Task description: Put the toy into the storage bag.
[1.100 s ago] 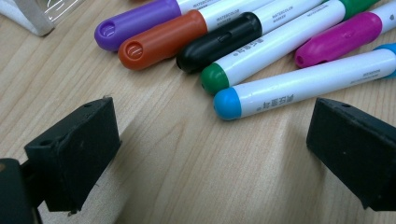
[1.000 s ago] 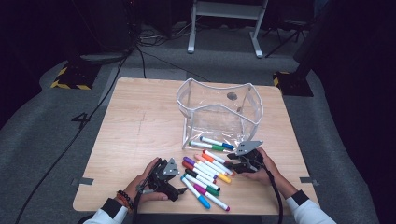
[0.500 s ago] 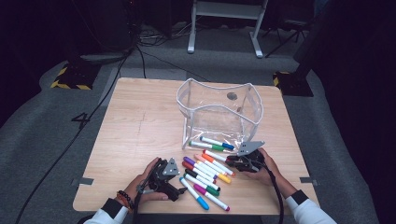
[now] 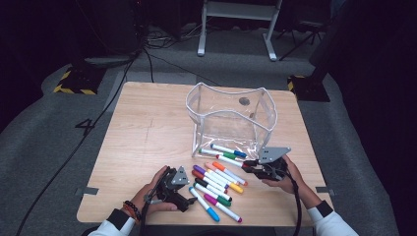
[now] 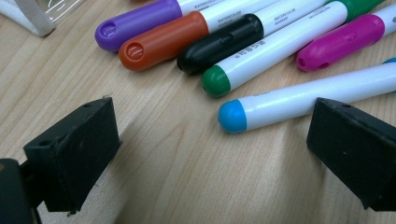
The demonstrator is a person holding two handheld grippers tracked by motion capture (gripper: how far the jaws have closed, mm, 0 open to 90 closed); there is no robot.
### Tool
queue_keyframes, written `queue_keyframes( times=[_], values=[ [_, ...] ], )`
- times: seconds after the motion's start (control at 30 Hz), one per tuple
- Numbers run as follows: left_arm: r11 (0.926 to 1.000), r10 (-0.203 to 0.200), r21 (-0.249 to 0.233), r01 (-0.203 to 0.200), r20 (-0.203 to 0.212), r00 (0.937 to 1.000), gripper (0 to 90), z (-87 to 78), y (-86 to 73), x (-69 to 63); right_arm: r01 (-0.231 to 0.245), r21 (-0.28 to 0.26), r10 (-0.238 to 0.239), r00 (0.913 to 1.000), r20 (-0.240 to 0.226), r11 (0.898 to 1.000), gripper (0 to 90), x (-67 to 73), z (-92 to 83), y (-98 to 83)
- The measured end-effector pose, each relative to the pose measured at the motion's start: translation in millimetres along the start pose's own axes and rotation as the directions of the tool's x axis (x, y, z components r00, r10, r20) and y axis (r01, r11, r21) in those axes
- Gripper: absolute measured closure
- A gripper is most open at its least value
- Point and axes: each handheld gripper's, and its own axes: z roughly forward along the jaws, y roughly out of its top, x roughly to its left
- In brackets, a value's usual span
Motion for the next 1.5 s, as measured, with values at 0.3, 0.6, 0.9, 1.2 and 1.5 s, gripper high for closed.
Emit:
queue_keyframes(
  times=[0.3, 0.6, 0.9, 1.2, 1.5],
  values=[
    [1.0000, -0.001, 0.002, 0.001, -0.001, 1.0000, 2.5, -0.1, 0.0, 0.0, 0.075, -0.071, -0.074, 0.9972, 0.013, 0.995, 75.3, 5.5, -37.9, 25.0],
    [1.0000, 0.000, -0.002, 0.000, 0.000, 1.0000, 2.5, 0.1, -0.1, 0.1, 0.140, -0.133, -0.137, 0.9901, 0.030, 0.981, 75.3, -1.5, -73.2, 66.1],
    [1.0000, 0.001, -0.002, -0.001, 0.001, 1.0000, 2.5, 0.1, -0.1, 0.2, 0.143, -0.187, -0.128, 0.9875, 0.091, 0.972, 75.3, -25.3, -101.8, 96.8],
    [1.0000, 0.001, -0.002, -0.001, 0.001, 1.0000, 2.5, 0.2, -0.1, 0.2, 0.102, -0.147, -0.085, 0.9895, 0.117, 0.984, 75.2, -60.3, -92.6, 118.4],
    [1.0000, 0.001, -0.002, -0.001, 0.001, 1.0000, 2.5, 0.1, -0.1, 0.2, 0.054, -0.075, -0.045, 0.9928, 0.111, 0.996, 75.2, -93.0, -64.1, 128.6]
  ],
)
